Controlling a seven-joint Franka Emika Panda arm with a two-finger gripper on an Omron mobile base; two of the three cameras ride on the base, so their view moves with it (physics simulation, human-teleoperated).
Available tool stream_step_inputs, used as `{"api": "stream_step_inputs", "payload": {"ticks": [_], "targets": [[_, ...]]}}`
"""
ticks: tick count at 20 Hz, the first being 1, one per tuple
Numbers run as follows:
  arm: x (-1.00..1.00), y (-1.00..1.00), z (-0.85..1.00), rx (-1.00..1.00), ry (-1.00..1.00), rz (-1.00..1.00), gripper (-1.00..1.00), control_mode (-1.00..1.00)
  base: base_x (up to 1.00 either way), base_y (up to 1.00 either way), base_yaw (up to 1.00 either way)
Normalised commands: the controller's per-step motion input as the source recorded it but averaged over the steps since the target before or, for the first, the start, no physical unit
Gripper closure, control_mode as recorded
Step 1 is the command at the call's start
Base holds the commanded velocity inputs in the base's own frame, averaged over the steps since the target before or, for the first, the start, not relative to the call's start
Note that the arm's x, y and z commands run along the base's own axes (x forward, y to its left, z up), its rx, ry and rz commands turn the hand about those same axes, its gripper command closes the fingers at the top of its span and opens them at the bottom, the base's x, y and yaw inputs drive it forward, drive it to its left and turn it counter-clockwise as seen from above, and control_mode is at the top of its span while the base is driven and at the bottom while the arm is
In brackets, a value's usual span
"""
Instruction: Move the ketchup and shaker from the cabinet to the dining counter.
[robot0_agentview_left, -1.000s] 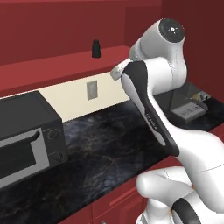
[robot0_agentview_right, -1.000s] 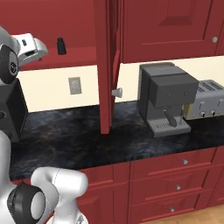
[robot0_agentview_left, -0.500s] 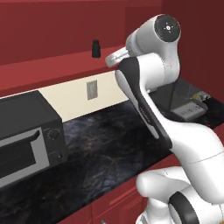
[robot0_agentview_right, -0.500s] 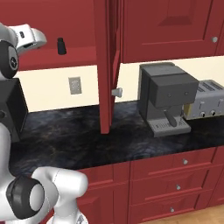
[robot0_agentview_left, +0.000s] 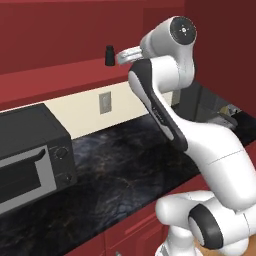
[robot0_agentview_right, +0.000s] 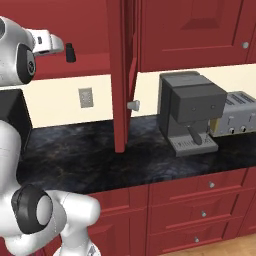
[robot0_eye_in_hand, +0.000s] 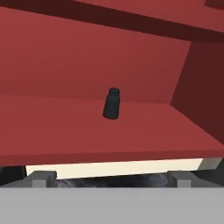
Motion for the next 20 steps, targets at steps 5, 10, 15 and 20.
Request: {"api": "stream_step_inputs", "payload": {"ticks": [5, 10, 15, 20], "targets": [[0.5, 0.0, 0.0, 0.01, 0.06, -0.07, -1.0, -1.0, 0.0, 0.0, 0.0], [0.53, 0.0, 0.0, 0.0, 0.15, -0.02, -1.0, -1.0, 0.0, 0.0, 0.0], [0.49, 0.08, 0.02, 0.0, 0.16, 0.0, -1.0, -1.0, 0.0, 0.0, 0.0], [0.48, 0.26, 0.0, 0.0, 0.03, 0.02, -1.0, -1.0, 0.0, 0.0, 0.0]]}}
